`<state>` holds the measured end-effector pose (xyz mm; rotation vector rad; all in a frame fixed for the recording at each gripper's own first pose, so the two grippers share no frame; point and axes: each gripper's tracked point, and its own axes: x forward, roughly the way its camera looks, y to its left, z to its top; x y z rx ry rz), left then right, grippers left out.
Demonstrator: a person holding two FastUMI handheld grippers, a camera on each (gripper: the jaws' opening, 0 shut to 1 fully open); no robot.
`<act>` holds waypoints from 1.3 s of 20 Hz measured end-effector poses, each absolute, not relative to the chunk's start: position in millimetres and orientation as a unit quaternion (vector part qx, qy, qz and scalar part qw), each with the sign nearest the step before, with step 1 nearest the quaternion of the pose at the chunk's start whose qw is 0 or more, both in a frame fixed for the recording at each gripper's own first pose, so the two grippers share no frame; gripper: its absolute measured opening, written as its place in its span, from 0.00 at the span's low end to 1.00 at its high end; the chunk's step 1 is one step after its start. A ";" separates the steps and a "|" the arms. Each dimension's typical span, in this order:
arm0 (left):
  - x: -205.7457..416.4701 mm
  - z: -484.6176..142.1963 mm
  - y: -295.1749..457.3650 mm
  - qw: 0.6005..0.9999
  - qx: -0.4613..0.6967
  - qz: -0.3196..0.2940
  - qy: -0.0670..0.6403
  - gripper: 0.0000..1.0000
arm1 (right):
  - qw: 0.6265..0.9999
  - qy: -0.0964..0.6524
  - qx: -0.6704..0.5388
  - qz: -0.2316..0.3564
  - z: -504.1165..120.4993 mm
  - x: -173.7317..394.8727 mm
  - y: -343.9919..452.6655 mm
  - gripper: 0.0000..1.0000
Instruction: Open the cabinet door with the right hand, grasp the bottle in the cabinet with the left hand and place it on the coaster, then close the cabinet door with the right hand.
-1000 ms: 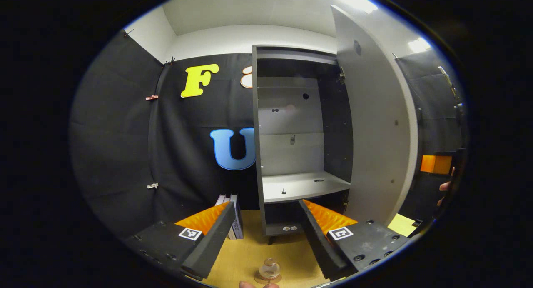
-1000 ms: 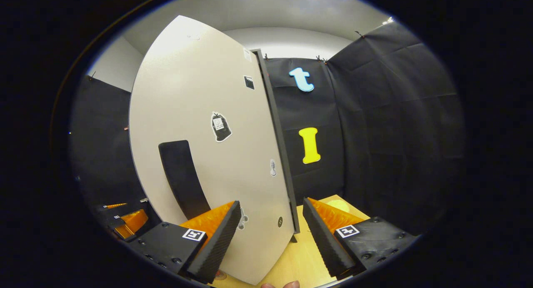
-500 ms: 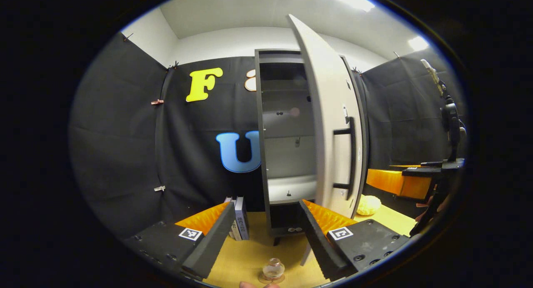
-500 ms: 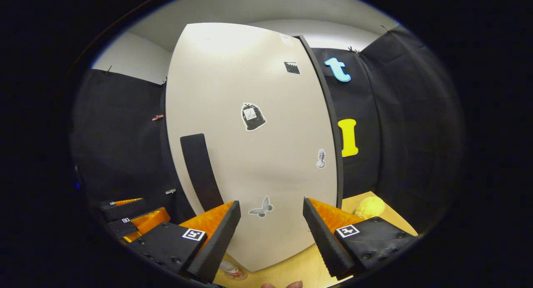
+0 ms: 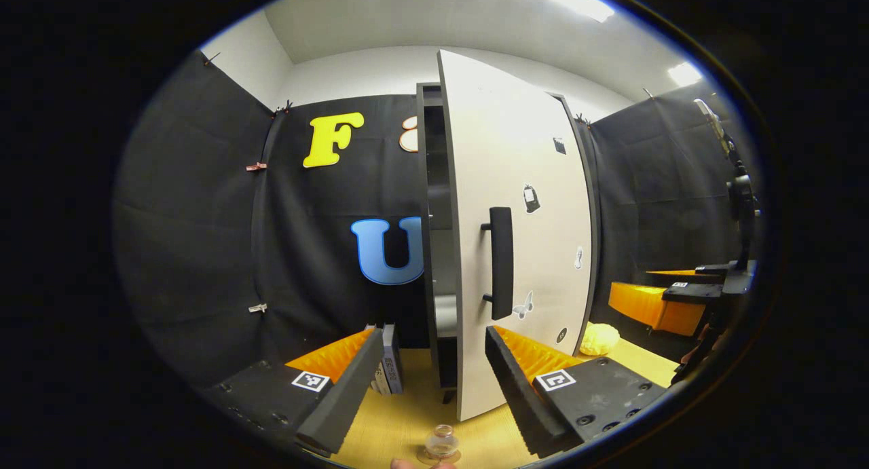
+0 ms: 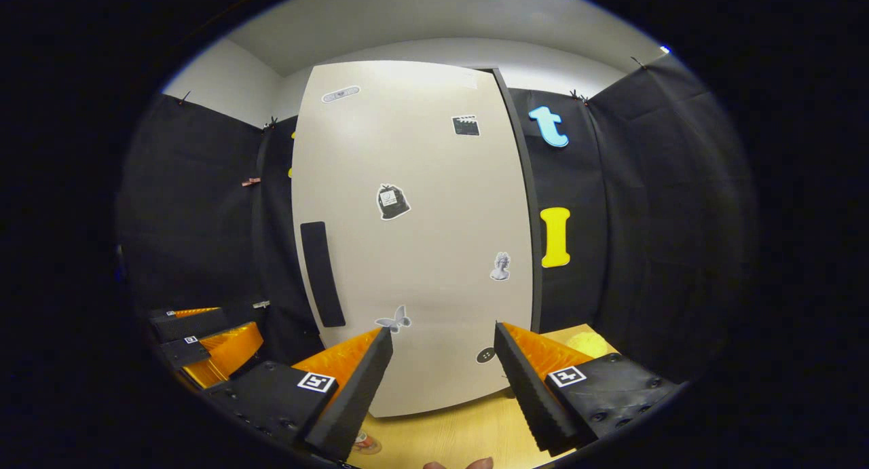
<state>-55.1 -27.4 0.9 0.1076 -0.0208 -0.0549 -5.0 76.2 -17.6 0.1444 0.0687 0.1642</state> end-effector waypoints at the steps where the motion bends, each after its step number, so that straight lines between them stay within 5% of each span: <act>1: -53.7 0.7 -27.6 0.998 0.054 -0.028 -0.010 0.94 | 0.994 0.032 0.066 0.076 -17.4 -5.3 70.7 0.98; 26: -60.6 6.4 -53.8 0.998 0.055 -0.034 -0.023 0.95 | 0.999 0.029 0.024 0.029 -24.3 -17.3 21.7 0.98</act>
